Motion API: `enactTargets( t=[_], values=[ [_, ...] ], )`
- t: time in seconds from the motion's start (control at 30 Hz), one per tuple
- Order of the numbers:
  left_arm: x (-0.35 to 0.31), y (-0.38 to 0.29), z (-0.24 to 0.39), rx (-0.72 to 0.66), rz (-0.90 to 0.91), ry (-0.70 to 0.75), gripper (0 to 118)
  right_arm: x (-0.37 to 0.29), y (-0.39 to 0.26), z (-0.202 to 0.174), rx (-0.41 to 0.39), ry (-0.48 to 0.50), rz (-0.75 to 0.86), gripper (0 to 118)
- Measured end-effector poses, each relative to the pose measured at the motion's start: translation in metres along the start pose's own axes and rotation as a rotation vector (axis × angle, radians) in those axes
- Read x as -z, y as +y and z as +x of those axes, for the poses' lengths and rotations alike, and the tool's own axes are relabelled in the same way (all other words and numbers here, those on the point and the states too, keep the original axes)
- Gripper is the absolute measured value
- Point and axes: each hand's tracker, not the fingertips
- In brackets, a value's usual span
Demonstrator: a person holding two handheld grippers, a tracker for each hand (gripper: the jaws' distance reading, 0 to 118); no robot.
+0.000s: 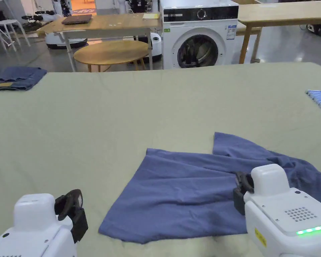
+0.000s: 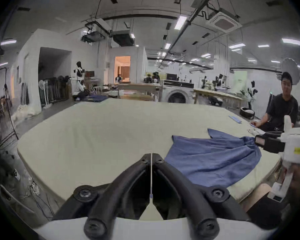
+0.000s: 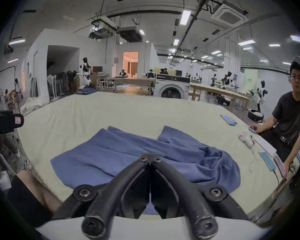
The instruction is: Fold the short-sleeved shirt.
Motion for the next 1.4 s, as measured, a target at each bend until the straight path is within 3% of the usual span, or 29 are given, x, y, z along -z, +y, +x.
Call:
enactTargets(
  t=[0.33, 0.5, 0.67, 0.7, 0.73, 0.77, 0.8, 0.83, 0.9, 1.03, 1.13, 1.23, 1.27, 1.37, 1.4],
  values=[
    [0.059, 0.000, 0.025, 0.099, -0.170, -0.141, 0, -0.005, -0.011, 0.014, 0.021, -0.029, -0.034, 0],
    [0.139, 0.037, 0.048, 0.227, -0.241, -0.181, 0, -0.001, -0.034, 0.036, 0.040, -0.049, -0.103, 0],
    [0.253, 0.084, 0.075, 0.229, -0.432, -0.258, 0, 0.002, -0.051, 0.066, 0.082, -0.104, -0.163, 0],
    [0.277, 0.088, 0.078, 0.210, -0.463, -0.268, 18, 0.002, -0.050, 0.075, 0.127, -0.107, -0.172, 0],
    [0.297, 0.090, 0.081, 0.192, -0.486, -0.279, 47, -0.002, -0.051, 0.084, 0.168, -0.105, -0.168, 0],
    [0.322, 0.092, 0.087, 0.182, -0.525, -0.249, 84, -0.003, -0.049, 0.093, 0.180, -0.128, -0.163, 0],
    [0.334, 0.091, 0.089, 0.177, -0.535, -0.226, 115, -0.004, -0.049, 0.096, 0.175, -0.145, -0.160, 0],
    [0.348, 0.090, 0.091, 0.170, -0.553, -0.206, 118, -0.005, -0.048, 0.100, 0.158, -0.170, -0.154, 0],
    [0.371, 0.086, 0.098, 0.185, -0.568, -0.203, 117, -0.011, -0.047, 0.109, 0.147, -0.191, -0.164, 0],
    [0.398, 0.059, 0.111, 0.190, -0.709, -0.063, 117, -0.014, -0.046, 0.123, 0.150, -0.223, -0.181, 0],
    [0.400, 0.037, 0.120, 0.122, -0.798, -0.105, 113, -0.015, -0.048, 0.129, 0.162, -0.231, -0.185, 0],
    [0.378, 0.032, 0.141, 0.263, -0.685, -0.092, 87, -0.018, -0.050, 0.132, 0.176, -0.241, -0.179, 0],
    [0.372, 0.032, 0.148, 0.300, -0.672, -0.120, 73, -0.021, -0.053, 0.136, 0.185, -0.241, -0.178, 0],
    [0.361, 0.033, 0.161, 0.338, -0.662, -0.216, 3, -0.023, -0.055, 0.137, 0.195, -0.242, -0.184, 0],
    [0.356, 0.033, 0.165, 0.338, -0.656, -0.201, 2, -0.029, -0.060, 0.141, 0.192, -0.246, -0.185, 0]
  ],
)
